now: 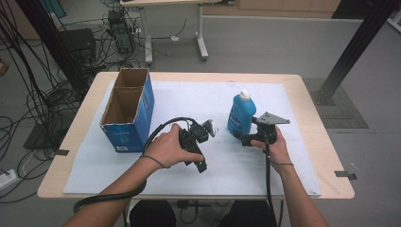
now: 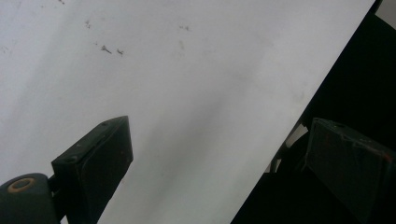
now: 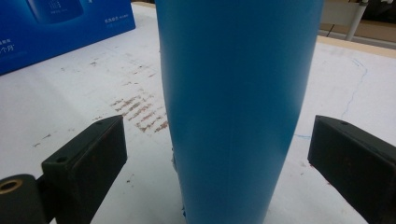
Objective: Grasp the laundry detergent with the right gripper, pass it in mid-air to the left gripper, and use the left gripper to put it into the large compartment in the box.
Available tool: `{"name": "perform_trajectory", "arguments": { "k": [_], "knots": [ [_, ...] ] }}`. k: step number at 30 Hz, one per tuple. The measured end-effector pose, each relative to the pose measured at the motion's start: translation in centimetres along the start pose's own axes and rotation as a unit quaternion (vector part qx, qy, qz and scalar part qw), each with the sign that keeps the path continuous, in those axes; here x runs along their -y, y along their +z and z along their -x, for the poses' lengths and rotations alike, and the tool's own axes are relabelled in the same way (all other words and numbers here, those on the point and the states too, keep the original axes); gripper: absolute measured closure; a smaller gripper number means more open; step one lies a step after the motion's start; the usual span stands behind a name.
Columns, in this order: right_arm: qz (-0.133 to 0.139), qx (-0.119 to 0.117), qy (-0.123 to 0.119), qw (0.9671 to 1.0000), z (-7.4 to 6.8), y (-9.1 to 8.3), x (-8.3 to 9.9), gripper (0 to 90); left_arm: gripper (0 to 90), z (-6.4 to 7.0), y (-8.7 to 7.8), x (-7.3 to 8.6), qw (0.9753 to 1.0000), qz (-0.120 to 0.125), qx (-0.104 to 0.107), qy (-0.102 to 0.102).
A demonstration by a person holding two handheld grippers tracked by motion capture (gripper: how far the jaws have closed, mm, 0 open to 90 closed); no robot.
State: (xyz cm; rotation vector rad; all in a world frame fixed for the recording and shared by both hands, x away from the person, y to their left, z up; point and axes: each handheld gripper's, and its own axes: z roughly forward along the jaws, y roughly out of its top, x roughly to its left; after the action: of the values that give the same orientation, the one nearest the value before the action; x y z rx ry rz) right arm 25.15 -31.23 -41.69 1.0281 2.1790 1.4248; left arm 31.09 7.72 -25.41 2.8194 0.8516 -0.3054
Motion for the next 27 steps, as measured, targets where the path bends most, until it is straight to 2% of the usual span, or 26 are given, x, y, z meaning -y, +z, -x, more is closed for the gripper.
{"name": "perform_trajectory", "arguments": {
  "k": [27],
  "knots": [
    [0.011,0.009,-0.005,0.9999,0.01,1.03,0.48,4.9,7.8,0.13,0.17,-0.38,1.0,-0.002,0.004,0.005]
  ]
}}
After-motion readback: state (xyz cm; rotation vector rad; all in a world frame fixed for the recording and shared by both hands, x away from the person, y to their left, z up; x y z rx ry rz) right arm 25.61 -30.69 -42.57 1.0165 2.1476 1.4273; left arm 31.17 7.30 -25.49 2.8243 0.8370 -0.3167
